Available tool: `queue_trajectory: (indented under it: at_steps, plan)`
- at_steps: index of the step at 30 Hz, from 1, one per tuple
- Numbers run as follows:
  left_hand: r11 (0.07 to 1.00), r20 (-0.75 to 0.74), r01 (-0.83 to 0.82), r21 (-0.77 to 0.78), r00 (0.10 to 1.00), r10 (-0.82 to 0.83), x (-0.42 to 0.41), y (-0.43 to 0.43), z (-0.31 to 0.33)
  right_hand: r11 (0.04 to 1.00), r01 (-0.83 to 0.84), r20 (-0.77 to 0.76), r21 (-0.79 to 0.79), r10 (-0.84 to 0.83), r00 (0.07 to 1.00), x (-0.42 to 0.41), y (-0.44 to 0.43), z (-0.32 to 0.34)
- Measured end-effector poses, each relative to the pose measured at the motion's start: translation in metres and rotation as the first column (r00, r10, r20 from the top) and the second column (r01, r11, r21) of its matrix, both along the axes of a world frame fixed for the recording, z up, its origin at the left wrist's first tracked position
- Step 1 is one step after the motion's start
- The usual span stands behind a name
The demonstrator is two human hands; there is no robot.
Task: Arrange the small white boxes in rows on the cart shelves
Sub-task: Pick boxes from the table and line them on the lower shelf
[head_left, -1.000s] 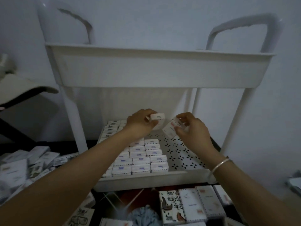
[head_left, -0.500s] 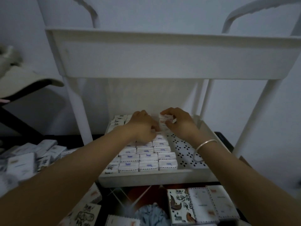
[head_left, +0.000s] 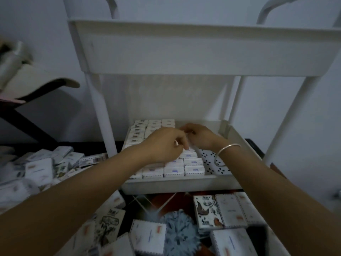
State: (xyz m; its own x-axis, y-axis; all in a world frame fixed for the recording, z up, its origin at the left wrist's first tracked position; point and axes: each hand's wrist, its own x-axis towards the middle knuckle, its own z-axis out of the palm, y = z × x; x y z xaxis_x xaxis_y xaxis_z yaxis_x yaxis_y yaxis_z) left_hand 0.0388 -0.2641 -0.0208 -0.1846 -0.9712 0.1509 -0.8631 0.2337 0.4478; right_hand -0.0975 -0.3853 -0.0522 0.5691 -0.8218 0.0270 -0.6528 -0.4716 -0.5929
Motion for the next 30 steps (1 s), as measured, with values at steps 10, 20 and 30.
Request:
queue_trajectory:
  at_steps: [10,20,30]
  plan:
    - [0.901,0.181,0.411,0.139,0.884,-0.431,-0.076,0.069,-0.018,0.973,0.018,-0.016,-0.23,-0.023,1.0,-0.05,0.065,0.017]
    - [0.928,0.327,0.317,0.197,0.871,-0.367,-0.118,0.092,-0.029,0.96,0.03,-0.187,-0.277,-0.085,0.979,-0.15,0.158,0.017]
    - [0.946,0.248,0.209,0.248,0.93,-0.271,-0.124,0.108,-0.035,0.979,0.051,-0.568,-0.197,-0.156,0.808,-0.197,0.199,-0.007]
